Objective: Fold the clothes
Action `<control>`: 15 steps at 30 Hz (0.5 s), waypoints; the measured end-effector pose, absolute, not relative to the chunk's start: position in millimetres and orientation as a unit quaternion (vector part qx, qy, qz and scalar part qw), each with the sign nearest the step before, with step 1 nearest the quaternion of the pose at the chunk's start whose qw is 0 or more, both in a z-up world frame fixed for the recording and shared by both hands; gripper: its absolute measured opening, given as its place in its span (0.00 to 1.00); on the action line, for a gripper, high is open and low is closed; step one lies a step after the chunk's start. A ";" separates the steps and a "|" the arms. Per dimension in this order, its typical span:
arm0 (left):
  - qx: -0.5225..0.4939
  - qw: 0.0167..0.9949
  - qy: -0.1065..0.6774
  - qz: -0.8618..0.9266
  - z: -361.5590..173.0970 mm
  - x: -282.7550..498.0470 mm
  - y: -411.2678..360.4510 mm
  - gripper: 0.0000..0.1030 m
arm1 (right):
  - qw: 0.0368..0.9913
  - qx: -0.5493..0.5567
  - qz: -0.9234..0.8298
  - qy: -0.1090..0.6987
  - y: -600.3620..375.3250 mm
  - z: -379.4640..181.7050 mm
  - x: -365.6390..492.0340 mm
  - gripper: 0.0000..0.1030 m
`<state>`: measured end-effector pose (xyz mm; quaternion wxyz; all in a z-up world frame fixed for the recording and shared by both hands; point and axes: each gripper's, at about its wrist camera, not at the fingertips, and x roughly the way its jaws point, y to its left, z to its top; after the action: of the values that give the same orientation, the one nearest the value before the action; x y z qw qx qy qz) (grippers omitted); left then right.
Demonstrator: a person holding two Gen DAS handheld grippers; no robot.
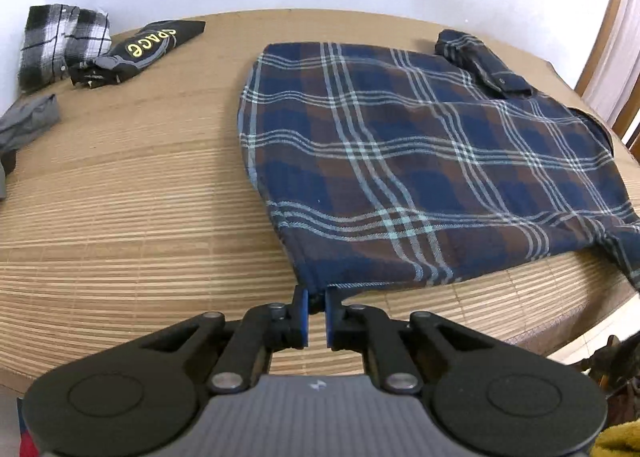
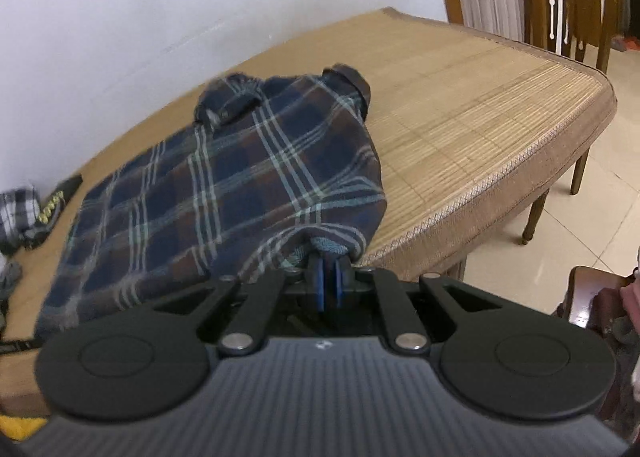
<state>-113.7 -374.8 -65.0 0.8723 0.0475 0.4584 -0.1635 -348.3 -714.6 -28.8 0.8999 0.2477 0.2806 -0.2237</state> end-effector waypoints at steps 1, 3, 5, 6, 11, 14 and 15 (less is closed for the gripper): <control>0.043 0.873 0.459 -0.161 -59.7 -111.8 -374.1 0.08 | 0.904 0.249 -0.224 0.265 -715.6 -23.0 -347.8 0.09; 0.031 0.875 0.458 -0.153 -46.1 -105.6 -371.9 0.08 | 0.913 0.249 -0.218 0.237 -720.9 -10.1 -343.3 0.09; 0.016 0.880 0.453 -0.142 -30.4 -95.1 -371.9 0.09 | 0.923 0.242 -0.210 0.212 -726.4 2.9 -332.8 0.09; 0.006 0.882 0.451 -0.136 -23.8 -87.2 -372.3 0.09 | 0.928 0.237 -0.205 0.201 -728.0 10.2 -322.6 0.09; -0.001 0.889 0.448 -0.096 -13.2 -21.2 -393.0 0.09 | 0.948 0.218 -0.162 0.168 -760.8 32.9 -235.3 0.09; 0.018 0.886 0.459 -0.066 -24.2 26.7 -424.0 0.09 | 0.953 0.204 -0.144 0.171 -783.2 29.7 -167.8 0.09; 0.026 0.884 0.464 -0.055 -30.1 43.7 -437.2 0.09 | 0.954 0.204 -0.137 0.174 -791.9 25.6 -141.4 0.09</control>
<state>43.7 -437.2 -30.1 0.8837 0.0256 0.4642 -0.0547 -141.4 -791.9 25.6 0.9536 0.2039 0.1736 -0.1374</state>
